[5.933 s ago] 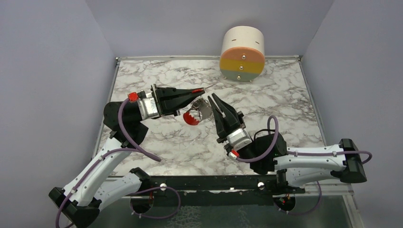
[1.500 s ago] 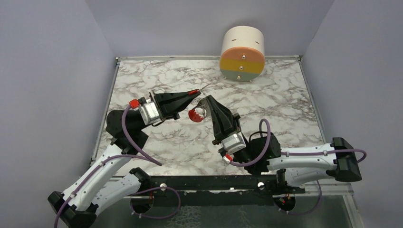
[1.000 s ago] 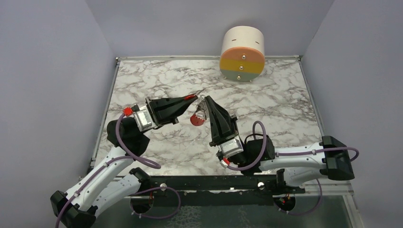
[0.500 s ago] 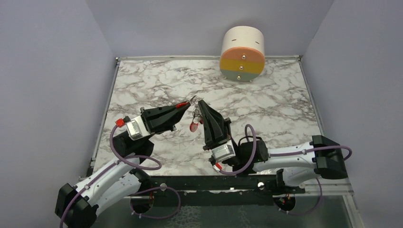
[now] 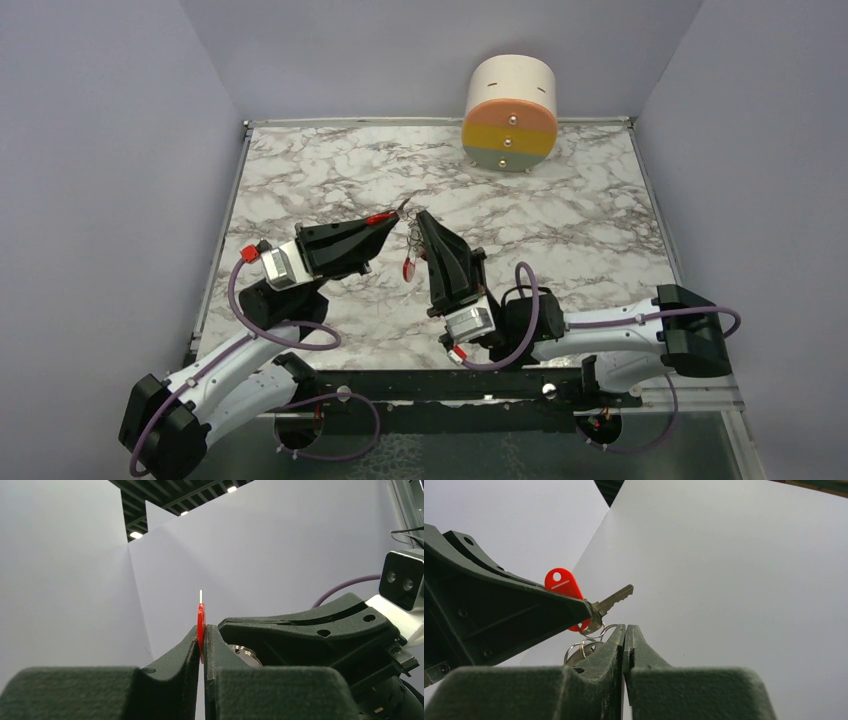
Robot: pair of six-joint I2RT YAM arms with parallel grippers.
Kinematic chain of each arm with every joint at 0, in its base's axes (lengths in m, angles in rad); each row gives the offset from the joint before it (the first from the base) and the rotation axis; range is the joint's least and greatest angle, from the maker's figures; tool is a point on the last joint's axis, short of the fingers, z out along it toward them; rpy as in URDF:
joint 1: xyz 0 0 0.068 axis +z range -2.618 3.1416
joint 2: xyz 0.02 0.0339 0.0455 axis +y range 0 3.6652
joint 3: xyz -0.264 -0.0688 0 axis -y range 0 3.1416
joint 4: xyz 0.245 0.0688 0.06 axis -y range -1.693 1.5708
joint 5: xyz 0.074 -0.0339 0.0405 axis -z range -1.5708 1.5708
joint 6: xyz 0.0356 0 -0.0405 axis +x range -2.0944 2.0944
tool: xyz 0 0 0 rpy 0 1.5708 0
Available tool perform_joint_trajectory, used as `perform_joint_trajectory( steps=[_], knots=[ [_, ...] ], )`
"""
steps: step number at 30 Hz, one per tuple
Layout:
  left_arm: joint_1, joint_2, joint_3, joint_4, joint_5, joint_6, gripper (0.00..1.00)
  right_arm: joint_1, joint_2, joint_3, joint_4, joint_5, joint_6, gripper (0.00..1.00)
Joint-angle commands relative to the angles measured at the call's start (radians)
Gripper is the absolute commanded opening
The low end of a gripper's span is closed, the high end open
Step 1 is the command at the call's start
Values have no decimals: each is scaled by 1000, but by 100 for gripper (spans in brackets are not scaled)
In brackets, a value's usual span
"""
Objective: Remove the keys from the keyring
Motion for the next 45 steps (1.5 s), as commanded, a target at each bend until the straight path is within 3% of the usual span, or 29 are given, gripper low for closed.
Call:
perform_joint_trajectory(
  steps=[1, 14, 18, 21, 23, 25, 29, 33, 36, 42, 44, 45],
  knots=[
    [5, 14, -12, 37, -67, -31, 9, 4, -18, -8, 302, -39, -26, 1],
    [5, -48, -82, -12, -135, -20, 7, 3, 5, 8, 311, -51, -66, 1],
    [5, -60, -60, -61, -124, 11, 7, 4, -30, -10, 292, -4, -6, 1],
    [4, -52, -39, -81, -102, 23, 6, 4, -77, -3, 155, 80, 77, 3],
    [5, -47, -38, -78, -106, 28, 6, 3, -116, 3, 11, 96, 138, 17],
    [5, -47, -39, -74, -107, 31, 5, 3, -145, 32, -144, 118, 203, 24],
    [5, -53, -39, -68, -104, 27, 5, 3, -164, 134, -415, 176, 348, 26],
    [5, -58, -33, -69, -94, 27, 4, -10, -165, 319, -900, 154, 580, 23],
    [4, -57, -24, -68, -82, 22, 4, -12, -179, 355, -1012, 147, 658, 13],
    [5, -67, 8, -123, -73, 58, 4, -31, -241, 361, -1230, 181, 837, 18],
    [4, -72, 25, -165, -70, 78, 4, -32, -284, 287, -1185, 266, 821, 27],
    [5, -75, 30, -178, -68, 86, 4, -32, -315, 230, -1122, 302, 802, 39]
  ],
)
